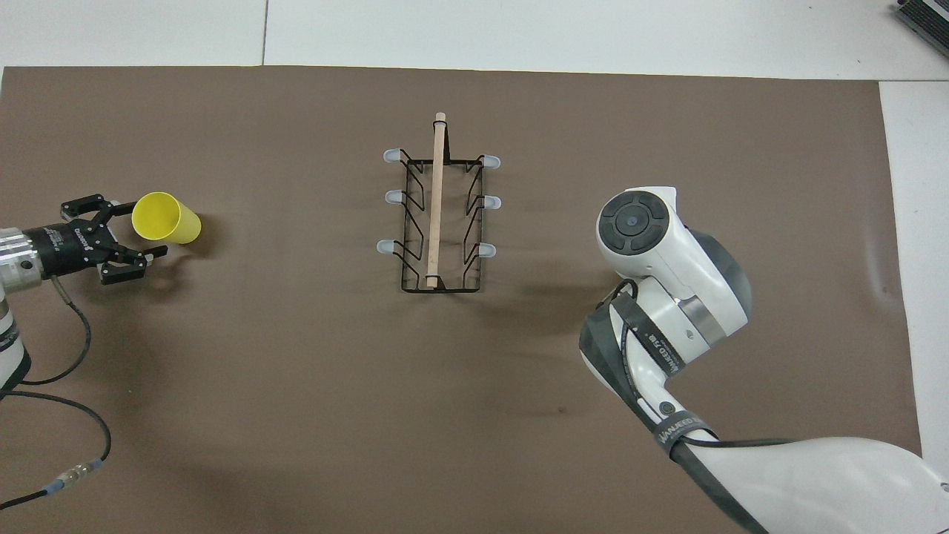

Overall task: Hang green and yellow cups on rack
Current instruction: 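Grasp the yellow cup with the left gripper while the right gripper reaches the green cup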

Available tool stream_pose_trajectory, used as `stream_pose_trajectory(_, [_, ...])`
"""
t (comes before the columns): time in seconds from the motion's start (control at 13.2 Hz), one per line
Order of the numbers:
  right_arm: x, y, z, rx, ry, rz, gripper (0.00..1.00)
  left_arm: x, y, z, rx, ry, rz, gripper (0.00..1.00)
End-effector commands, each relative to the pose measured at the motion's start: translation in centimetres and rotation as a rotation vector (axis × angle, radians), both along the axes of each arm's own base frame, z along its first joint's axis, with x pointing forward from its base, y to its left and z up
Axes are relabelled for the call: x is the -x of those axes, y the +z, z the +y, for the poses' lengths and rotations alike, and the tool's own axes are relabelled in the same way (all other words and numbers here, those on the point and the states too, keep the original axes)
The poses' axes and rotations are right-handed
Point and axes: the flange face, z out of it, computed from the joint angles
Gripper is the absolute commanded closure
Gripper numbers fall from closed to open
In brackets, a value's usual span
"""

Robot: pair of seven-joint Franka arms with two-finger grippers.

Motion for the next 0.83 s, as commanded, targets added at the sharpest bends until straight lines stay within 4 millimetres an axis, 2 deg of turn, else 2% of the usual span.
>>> stream_pose_trajectory(0.0, [-0.1,0.3,-0.6,0.026,0.083,0.025,0.0,0.9,0.5,-1.5,0.022,0.049,-0.012,0.0])
stream_pose_trajectory(0.3, [-0.5,0.6,-1.6,0.058,0.324,0.141,0.0,0.2,0.1,-4.2,0.011,0.089,-0.025,0.0])
stream_pose_trajectory(0.45, [-0.6,0.7,-1.3,0.116,0.425,0.159,0.0,0.0,-0.1,-4.5,0.0,0.108,-0.031,0.0])
stream_pose_trajectory(0.6, [-0.5,-0.6,-0.9,0.19,0.51,0.208,0.0,-0.7,0.1,-5.9,-0.018,0.099,-0.048,0.0])
stream_pose_trajectory(0.75, [0.0,-2.1,0.6,0.24,0.556,0.248,0.0,-1.5,0.8,-8.1,-0.05,0.061,-0.087,0.0])
